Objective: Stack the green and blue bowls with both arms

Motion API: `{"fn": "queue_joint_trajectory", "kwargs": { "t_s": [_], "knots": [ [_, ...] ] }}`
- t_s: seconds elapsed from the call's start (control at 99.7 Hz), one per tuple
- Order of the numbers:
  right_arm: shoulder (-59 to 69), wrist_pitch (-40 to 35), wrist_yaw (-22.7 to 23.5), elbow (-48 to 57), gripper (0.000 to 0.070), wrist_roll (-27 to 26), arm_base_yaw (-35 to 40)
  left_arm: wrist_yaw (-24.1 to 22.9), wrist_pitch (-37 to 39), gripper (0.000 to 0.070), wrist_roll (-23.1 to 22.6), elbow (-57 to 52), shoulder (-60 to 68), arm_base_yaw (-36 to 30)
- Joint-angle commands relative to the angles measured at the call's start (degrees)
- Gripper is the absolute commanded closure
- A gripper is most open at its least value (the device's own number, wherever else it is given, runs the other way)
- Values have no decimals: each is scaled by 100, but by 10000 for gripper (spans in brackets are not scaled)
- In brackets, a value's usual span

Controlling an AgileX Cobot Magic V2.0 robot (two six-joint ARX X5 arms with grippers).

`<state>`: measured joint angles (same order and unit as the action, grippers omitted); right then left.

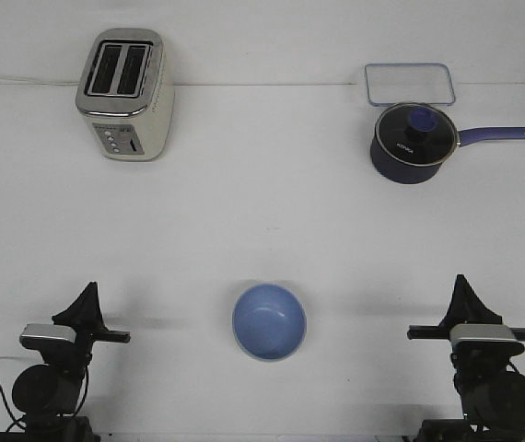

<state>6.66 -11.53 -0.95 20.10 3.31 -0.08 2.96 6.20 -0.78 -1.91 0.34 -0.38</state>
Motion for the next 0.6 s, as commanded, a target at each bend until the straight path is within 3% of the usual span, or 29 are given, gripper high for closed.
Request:
{"fn": "queue_joint_trajectory", "kwargs": {
  "t_s": [0.0, 0.251, 0.431, 0.592],
  "knots": [
    [-223, 304, 101, -562, 700, 675, -35, 4, 76, 686, -70, 111, -4, 11],
    [-660, 822, 122, -1943, 700, 745, -37, 4, 76, 686, -70, 111, -7, 9],
    [-660, 857, 90, -1937, 700, 1143, -42, 4, 76, 685, -70, 111, -4, 11],
    [-660, 1202, 98, -1937, 700, 1137, -26, 4, 76, 686, -70, 111, -4, 9]
  ]
}}
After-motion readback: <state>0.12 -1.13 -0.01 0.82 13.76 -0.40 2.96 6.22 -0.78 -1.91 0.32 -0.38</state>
